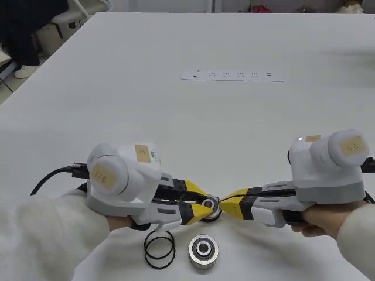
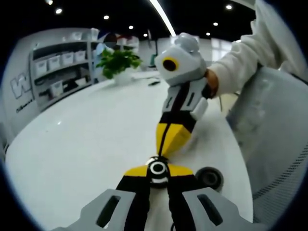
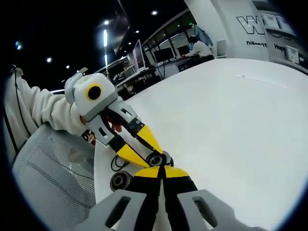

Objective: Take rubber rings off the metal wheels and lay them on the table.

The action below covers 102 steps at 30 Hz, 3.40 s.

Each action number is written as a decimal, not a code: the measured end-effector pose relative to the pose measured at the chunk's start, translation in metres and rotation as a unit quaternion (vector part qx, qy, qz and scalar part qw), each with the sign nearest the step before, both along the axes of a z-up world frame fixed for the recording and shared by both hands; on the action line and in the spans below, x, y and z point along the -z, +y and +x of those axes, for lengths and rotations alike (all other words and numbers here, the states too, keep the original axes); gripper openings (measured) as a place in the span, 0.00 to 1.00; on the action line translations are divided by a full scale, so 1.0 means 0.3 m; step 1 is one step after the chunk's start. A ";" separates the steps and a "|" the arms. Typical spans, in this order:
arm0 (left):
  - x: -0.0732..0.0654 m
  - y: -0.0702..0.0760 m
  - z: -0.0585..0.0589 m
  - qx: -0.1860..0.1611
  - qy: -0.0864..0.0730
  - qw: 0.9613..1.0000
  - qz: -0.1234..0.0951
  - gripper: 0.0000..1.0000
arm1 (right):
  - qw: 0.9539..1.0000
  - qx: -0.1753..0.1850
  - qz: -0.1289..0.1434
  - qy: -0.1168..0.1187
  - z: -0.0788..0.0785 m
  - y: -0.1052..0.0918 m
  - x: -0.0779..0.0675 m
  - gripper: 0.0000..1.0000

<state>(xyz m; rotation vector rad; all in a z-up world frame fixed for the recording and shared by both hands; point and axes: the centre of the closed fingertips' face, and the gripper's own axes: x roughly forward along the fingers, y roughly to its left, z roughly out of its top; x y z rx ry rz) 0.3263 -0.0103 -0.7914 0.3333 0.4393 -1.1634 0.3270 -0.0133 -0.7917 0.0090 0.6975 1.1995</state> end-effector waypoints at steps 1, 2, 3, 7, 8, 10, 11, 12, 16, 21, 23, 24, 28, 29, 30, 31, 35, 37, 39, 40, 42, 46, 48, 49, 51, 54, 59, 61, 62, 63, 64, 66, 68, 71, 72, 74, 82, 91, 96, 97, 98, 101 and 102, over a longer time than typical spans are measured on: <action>0.000 0.000 0.000 0.000 0.000 1.000 0.000 0.14 | 1.000 -0.001 0.000 -0.001 0.000 0.001 -0.001 0.00; 0.000 0.000 0.000 0.000 0.000 1.000 0.000 0.14 | 1.000 -0.001 0.000 -0.001 0.000 0.001 -0.002 0.00; 0.000 0.000 0.000 0.000 0.000 1.000 0.000 0.14 | 1.000 -0.001 0.000 0.000 0.001 0.001 -0.001 0.00; 0.000 0.000 0.000 0.000 0.000 1.000 0.000 0.14 | 1.000 -0.001 0.002 0.001 0.004 0.000 -0.002 0.00; 0.000 0.000 0.000 -0.001 0.000 1.000 0.000 0.14 | 1.000 -0.001 0.003 0.002 0.003 0.001 -0.003 0.00; 0.000 -0.001 -0.001 0.000 0.000 1.000 0.000 0.14 | 1.000 -0.002 0.004 0.002 0.003 0.003 -0.004 0.00; 0.000 -0.001 -0.001 0.000 0.000 1.000 0.000 0.14 | 1.000 -0.003 0.004 0.002 0.002 0.004 -0.005 0.00; 0.000 -0.001 -0.001 0.000 0.000 1.000 0.000 0.14 | 1.000 -0.003 0.004 0.002 0.002 0.004 -0.005 0.00; 0.000 -0.001 -0.001 0.000 -0.002 1.000 0.001 0.14 | 1.000 -0.004 0.004 0.001 0.003 0.007 -0.007 0.00; 0.000 -0.002 0.000 0.000 -0.002 1.000 0.001 0.14 | 0.999 -0.015 0.043 -0.007 -0.001 0.030 -0.051 0.00; 0.001 -0.005 0.000 0.000 -0.001 1.000 0.001 0.14 | 0.995 0.007 0.097 0.031 0.008 0.062 -0.131 0.00; 0.001 -0.006 0.001 0.001 -0.002 1.000 0.001 0.14 | 0.999 0.005 0.027 -0.044 0.060 0.038 -0.103 0.00; 0.002 -0.007 0.002 0.001 -0.004 1.000 0.002 0.14 | 0.999 0.009 0.025 -0.025 0.061 0.030 -0.067 0.00; 0.002 -0.007 0.002 0.001 -0.004 1.000 0.003 0.14 | 0.999 0.002 0.014 -0.030 0.051 0.021 -0.053 0.00; 0.002 -0.007 0.002 0.001 -0.004 1.000 0.002 0.14 | 0.999 -0.010 -0.010 -0.037 0.042 0.002 -0.023 0.00; 0.002 -0.007 0.002 0.001 -0.004 1.000 0.002 0.14 | 0.999 -0.012 -0.016 -0.034 0.030 -0.001 -0.015 0.00; 0.002 -0.007 0.002 0.002 -0.004 1.000 0.002 0.14 | 0.999 -0.030 -0.025 -0.032 0.010 -0.007 0.003 0.00; 0.002 -0.007 0.002 0.002 -0.005 1.000 0.002 0.14 | 0.999 -0.033 -0.028 -0.034 0.007 -0.008 0.005 0.03; 0.002 -0.008 0.002 0.002 -0.004 1.000 0.001 0.14 | 0.998 -0.034 -0.031 -0.035 0.007 -0.009 0.008 0.08; 0.001 -0.008 0.001 0.002 -0.004 1.000 0.001 0.14 | 0.998 -0.032 -0.032 -0.032 0.009 -0.008 0.013 0.09; 0.001 -0.008 0.001 0.002 -0.004 1.000 0.001 0.14 | 0.999 -0.030 -0.032 -0.025 0.009 -0.008 0.017 0.09; 0.001 -0.008 0.000 0.002 -0.004 1.000 0.001 0.14 | 0.999 -0.024 -0.027 -0.010 0.005 -0.007 0.022 0.05; 0.000 -0.007 -0.002 0.002 -0.005 1.000 0.001 0.14 | 0.999 -0.021 -0.029 -0.016 0.013 -0.011 0.019 0.02; 0.000 -0.007 -0.003 0.002 -0.004 1.000 0.001 0.14 | 0.999 -0.018 -0.027 -0.012 0.013 -0.012 0.017 0.01; 0.000 -0.006 -0.003 0.002 -0.005 1.000 0.002 0.14 | 0.999 -0.017 -0.028 -0.014 0.014 -0.012 0.018 0.00; 0.000 -0.005 -0.004 0.002 -0.005 1.000 0.002 0.14 | 0.999 -0.016 -0.032 -0.019 0.015 -0.011 0.016 0.00; -0.001 -0.005 -0.005 0.003 -0.007 1.000 0.003 0.14 | 1.000 -0.006 -0.026 -0.005 0.012 -0.007 0.013 0.00; -0.001 -0.005 -0.005 0.004 -0.008 1.000 0.003 0.14 | 1.000 -0.007 -0.025 -0.006 0.010 -0.003 0.008 0.00; -0.001 -0.004 -0.005 0.004 -0.008 1.000 0.003 0.14 | 1.000 -0.008 -0.024 -0.006 0.008 0.000 0.007 0.00; -0.001 -0.004 -0.005 0.004 -0.008 1.000 0.003 0.14 | 1.000 -0.008 -0.023 -0.005 0.007 0.001 0.006 0.00; 0.000 -0.004 -0.005 0.004 -0.008 1.000 0.004 0.14 | 1.000 -0.009 -0.023 -0.005 0.007 0.002 0.005 0.00; 0.000 -0.003 -0.005 0.004 -0.008 1.000 0.003 0.14 | 1.000 -0.008 -0.020 -0.003 0.006 0.004 0.003 0.00; 0.000 -0.003 -0.005 0.005 -0.008 1.000 0.004 0.14 | 1.000 -0.010 -0.018 -0.003 0.004 0.006 0.000 0.00; 0.000 -0.003 -0.005 0.005 -0.008 1.000 0.004 0.14 | 1.000 -0.013 -0.017 -0.005 0.002 0.011 -0.004 0.00; 0.000 -0.003 -0.005 0.005 -0.008 1.000 0.004 0.14 | 1.000 -0.013 -0.017 -0.005 0.001 0.011 -0.005 0.00; 0.001 -0.003 -0.004 0.005 -0.008 1.000 0.004 0.14 | 1.000 -0.013 -0.017 -0.006 0.003 0.010 -0.005 0.00; 0.002 -0.004 -0.002 0.005 -0.010 1.000 0.005 0.14 | 1.000 -0.011 0.010 -0.005 0.007 0.036 -0.056 0.00; 0.003 -0.004 0.000 0.001 -0.007 1.000 0.006 0.14 | 1.000 -0.004 -0.002 -0.003 0.010 0.021 -0.033 0.00; 0.001 0.002 -0.005 0.008 -0.007 1.000 0.021 0.15 | 1.000 -0.004 -0.005 0.000 0.007 0.023 -0.028 0.00; -0.001 0.004 -0.007 0.010 -0.008 1.000 0.023 0.15 | 1.000 -0.003 -0.005 0.001 0.007 0.022 -0.028 0.00; -0.003 0.007 -0.008 0.012 -0.010 1.000 0.025 0.15 | 1.000 -0.003 -0.005 0.000 0.007 0.021 -0.028 0.00; -0.015 0.016 -0.011 0.015 -0.012 0.999 0.030 0.16 | 1.000 -0.001 -0.003 0.003 0.005 0.023 -0.034 0.00; -0.019 0.018 -0.014 0.017 -0.012 0.999 0.030 0.18 | 1.000 -0.001 -0.003 0.003 0.005 0.023 -0.034 0.00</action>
